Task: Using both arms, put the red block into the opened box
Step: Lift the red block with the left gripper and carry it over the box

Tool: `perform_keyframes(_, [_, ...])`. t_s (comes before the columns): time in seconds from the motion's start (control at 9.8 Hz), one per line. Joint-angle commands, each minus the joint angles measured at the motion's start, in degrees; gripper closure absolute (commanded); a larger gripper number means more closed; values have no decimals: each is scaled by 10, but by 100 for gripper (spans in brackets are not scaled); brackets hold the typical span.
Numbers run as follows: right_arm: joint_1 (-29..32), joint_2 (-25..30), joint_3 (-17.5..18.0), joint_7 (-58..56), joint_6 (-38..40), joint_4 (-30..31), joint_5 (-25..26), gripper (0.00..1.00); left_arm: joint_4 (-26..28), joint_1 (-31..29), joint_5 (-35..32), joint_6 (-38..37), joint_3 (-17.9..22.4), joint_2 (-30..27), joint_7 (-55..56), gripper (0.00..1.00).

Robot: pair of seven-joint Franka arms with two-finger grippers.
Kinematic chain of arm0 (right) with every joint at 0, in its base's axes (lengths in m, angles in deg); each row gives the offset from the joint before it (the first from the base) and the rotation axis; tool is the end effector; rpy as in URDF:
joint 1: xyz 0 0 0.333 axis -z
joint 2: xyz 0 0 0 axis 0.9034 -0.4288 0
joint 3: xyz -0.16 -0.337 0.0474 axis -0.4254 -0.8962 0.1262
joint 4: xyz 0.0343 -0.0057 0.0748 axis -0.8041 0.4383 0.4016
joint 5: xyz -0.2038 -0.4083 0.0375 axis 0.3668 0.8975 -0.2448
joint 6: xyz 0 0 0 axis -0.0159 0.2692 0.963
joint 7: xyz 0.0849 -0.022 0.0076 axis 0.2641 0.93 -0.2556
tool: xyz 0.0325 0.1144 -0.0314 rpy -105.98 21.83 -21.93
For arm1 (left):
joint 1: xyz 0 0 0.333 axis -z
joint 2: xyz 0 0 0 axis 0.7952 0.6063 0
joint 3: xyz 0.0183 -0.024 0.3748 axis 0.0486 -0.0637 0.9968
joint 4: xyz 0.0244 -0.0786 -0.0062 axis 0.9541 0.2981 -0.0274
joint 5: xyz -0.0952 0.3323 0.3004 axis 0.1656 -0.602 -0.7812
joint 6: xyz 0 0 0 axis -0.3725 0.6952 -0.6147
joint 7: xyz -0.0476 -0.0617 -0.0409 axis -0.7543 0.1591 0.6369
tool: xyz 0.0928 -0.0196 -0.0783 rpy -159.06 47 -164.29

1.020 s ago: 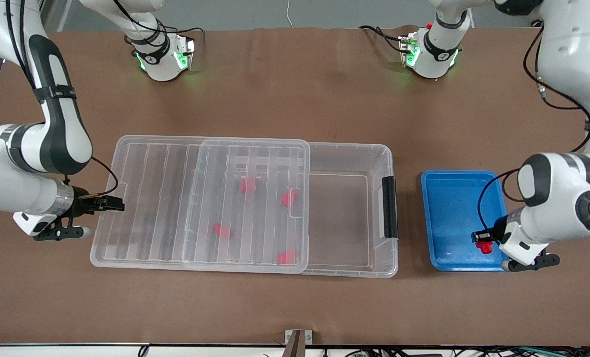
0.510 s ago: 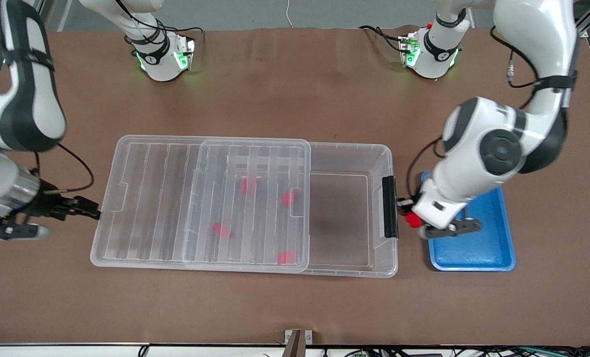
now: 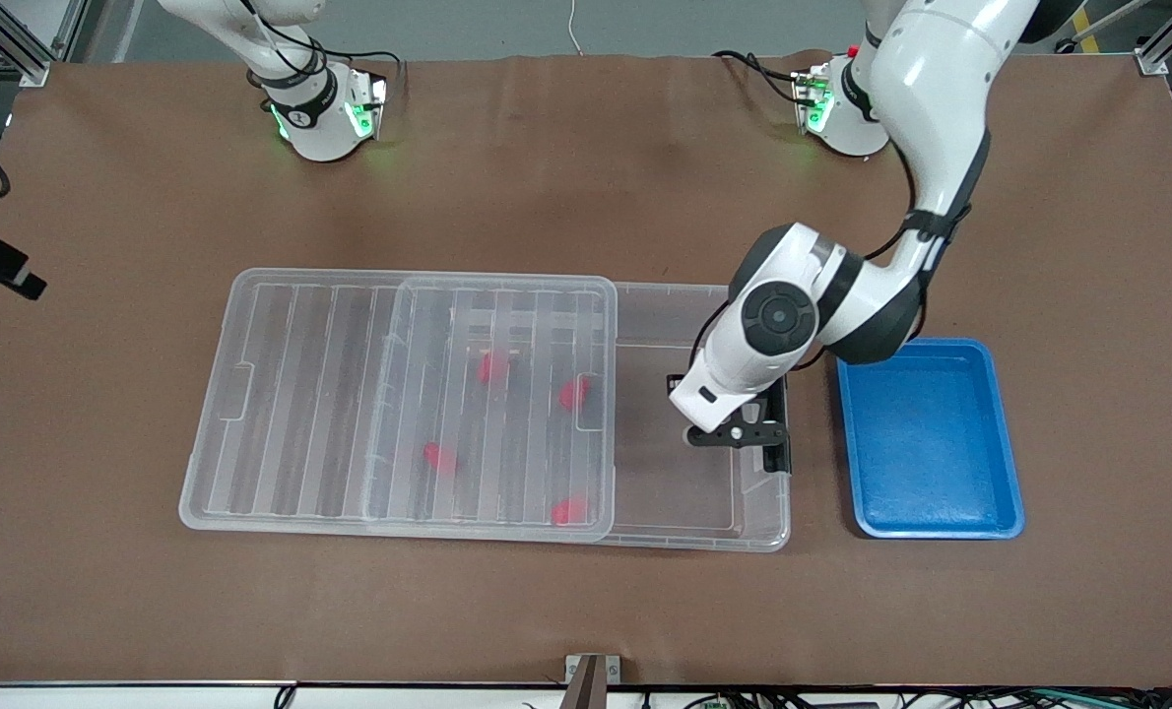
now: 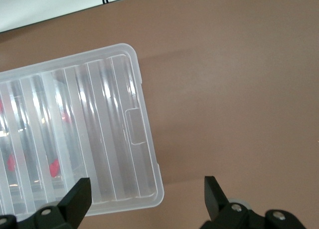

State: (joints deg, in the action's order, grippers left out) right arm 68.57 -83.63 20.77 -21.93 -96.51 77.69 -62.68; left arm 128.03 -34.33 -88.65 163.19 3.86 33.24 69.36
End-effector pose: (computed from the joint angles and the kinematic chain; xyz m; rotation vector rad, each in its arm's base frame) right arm 0.6250 -0.0689 0.7041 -3.0551 0.3412 -0.1125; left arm 0.6834 -0.4149 0.2903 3.0969 0.0079 -0.1215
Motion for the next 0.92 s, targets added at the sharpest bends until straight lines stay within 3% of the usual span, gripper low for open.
perform_keyframes(0.0, [4,8,-1,5,6,17,10,0,2,1,-18,31,3,44,-6,100])
perform_keyframes(0.41, [3,29,-10,-9,12,45,10,0,-4,3,-45,50,2,103,-9,95])
perform_keyframes(0.51, [3,29,-10,-9,12,45,10,0,-4,3,-45,63,2,112,-9,91])
perform_keyframes(0.61, [3,29,-10,-9,12,45,10,0,-5,4,-44,68,2,117,-8,81])
perform_keyframes(0.71, [3,28,-10,-11,12,45,10,0,-6,9,-44,69,2,118,-7,52])
perform_keyframes(0.82, [3,29,-10,-12,13,45,10,0,-9,9,-44,69,2,114,-8,2])
